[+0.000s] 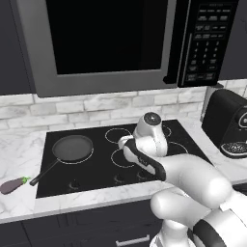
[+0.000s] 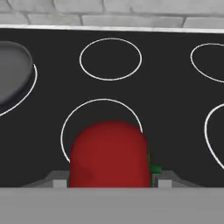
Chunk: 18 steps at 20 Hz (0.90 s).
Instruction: Put the eggplant and tomato in the pan. Then turn on the front left burner and set the heat to medium.
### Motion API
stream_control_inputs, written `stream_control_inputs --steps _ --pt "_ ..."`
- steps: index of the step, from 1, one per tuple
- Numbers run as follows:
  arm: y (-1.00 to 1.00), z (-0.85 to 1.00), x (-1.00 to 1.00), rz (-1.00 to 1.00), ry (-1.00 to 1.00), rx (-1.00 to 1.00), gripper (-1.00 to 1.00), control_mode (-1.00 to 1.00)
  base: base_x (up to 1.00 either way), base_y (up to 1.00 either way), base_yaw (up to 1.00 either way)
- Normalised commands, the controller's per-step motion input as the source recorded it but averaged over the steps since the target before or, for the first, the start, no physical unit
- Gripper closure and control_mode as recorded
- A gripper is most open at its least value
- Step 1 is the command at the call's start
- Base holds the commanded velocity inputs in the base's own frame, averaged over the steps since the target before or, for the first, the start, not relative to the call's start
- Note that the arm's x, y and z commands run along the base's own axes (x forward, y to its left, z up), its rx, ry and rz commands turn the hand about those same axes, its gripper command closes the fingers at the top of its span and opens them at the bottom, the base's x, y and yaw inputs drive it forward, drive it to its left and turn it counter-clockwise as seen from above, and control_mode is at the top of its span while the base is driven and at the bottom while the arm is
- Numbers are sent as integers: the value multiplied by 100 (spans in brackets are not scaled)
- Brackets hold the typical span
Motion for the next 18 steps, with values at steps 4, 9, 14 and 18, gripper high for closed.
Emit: stream_control_inputs --steps 4,9,14,18 --pt "65 -14 9 2 3 0 100 -100 0 0 0" --pt "66 0 9 2 3 1 100 -100 0 0 0" --pt "40 0 14 9 6 5 100 -100 0 0 0" --pt "28 0 16 15 7 7 100 -100 0 0 0"
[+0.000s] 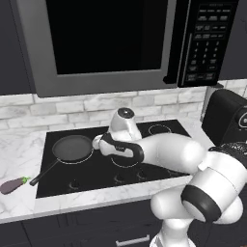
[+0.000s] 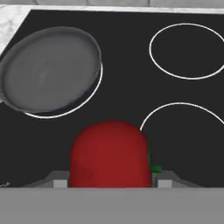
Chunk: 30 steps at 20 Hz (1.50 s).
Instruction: Put the eggplant and tomato in the pan. Then turn on the front left burner and set the heat to medium.
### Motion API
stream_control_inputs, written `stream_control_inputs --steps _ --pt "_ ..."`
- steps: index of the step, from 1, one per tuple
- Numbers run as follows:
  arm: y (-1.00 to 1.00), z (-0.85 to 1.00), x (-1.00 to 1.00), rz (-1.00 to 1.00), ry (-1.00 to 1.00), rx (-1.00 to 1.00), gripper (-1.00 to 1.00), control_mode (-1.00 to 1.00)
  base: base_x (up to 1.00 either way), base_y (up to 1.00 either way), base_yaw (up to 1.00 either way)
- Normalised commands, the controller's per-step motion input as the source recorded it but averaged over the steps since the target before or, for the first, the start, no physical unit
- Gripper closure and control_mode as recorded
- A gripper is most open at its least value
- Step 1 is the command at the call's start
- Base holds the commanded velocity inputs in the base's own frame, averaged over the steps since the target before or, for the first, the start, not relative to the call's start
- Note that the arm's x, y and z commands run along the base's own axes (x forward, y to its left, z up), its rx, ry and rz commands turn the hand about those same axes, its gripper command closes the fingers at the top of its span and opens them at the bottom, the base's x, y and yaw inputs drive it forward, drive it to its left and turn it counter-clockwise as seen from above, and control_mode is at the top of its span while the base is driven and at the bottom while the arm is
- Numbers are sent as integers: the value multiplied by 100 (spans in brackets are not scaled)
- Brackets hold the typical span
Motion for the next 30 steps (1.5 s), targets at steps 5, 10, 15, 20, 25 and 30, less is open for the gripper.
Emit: stream_control_inputs --steps 5,10,15,20,25,30 --pt "33 0 9 15 7 4 100 -100 0 0 0" --pt "38 0 2 6 2 0 100 -100 0 0 0" --pt "37 0 3 0 0 0 100 -100 0 0 0" --pt "30 0 15 0 0 0 100 -100 0 0 0" --pt "28 -1 33 0 0 0 100 -100 0 0 0" --pt "23 0 43 0 2 0 100 -100 0 0 0"
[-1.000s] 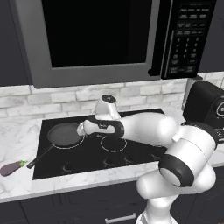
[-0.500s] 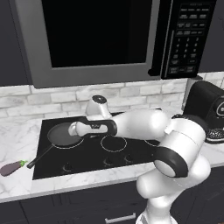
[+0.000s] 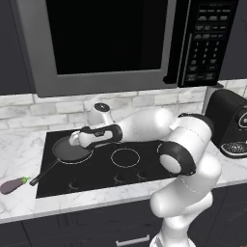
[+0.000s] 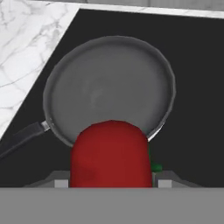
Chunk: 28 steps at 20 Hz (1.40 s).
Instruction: Put the eggplant and tomato in the pan. Then turn on the front left burner and set the heat to medium.
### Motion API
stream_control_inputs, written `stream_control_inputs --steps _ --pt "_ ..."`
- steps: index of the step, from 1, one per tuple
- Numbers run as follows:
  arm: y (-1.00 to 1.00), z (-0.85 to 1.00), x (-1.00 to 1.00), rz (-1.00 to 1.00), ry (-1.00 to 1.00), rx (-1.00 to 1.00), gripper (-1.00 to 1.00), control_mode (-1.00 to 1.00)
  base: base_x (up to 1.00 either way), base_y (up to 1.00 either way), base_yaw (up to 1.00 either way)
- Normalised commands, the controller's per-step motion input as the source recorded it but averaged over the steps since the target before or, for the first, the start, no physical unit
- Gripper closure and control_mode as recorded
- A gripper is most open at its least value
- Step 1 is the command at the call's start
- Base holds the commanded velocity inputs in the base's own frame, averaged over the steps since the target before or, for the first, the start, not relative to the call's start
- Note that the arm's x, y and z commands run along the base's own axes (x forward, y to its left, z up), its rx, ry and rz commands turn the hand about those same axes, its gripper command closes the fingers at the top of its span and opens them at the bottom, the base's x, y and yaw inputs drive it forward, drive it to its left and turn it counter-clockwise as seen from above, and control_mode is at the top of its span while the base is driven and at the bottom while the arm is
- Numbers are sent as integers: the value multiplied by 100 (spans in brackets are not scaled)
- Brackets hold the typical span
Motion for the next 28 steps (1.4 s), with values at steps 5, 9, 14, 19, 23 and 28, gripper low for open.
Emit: stream_control_inputs --steps 5,9,14,19,23,28 --pt "16 -4 37 0 3 -1 100 -100 0 0 0" --pt "11 -17 34 0 0 0 100 -100 0 0 0" --pt "14 -24 15 0 0 -1 100 -100 0 0 0" --pt "22 -19 2 0 0 -2 100 -100 0 0 0" --pt "14 -17 1 0 0 -1 100 -100 0 0 0" --pt "1 -19 7 0 0 -3 100 -100 0 0 0"
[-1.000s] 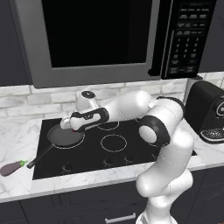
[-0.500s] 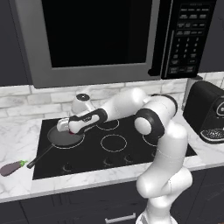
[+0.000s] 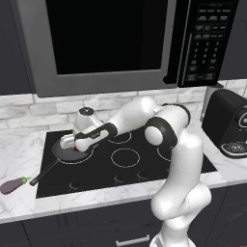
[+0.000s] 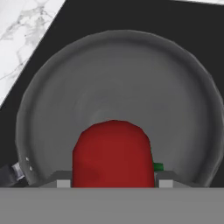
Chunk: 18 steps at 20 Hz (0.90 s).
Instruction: Put the eggplant and tomato in the pan. Then turn on the front left burner and set the heat to medium.
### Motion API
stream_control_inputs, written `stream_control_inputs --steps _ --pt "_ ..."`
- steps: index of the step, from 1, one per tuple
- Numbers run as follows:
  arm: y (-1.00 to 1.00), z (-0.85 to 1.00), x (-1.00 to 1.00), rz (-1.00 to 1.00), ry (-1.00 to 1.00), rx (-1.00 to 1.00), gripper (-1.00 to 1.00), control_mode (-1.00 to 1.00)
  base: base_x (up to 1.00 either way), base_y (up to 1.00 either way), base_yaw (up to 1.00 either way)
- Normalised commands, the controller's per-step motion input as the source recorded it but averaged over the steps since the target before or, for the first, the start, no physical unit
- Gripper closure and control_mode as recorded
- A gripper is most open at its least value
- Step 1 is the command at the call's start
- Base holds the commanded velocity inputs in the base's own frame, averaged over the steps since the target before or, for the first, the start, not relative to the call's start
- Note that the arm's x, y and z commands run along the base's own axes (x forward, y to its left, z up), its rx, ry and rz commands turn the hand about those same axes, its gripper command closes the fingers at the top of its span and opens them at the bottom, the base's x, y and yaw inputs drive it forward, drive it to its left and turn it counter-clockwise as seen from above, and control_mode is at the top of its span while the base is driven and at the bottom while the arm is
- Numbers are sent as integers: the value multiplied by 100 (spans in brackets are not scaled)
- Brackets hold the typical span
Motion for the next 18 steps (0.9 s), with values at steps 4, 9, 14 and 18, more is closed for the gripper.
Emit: stream_control_inputs --steps 4,9,14,18 --pt "0 -20 19 0 0 -4 100 -100 0 0 0" --pt "0 -12 23 0 0 -3 100 -100 0 0 0" --pt "-8 0 5 -5 1 0 -100 -100 0 0 0" --pt "0 0 0 0 0 0 -100 -100 0 0 0"
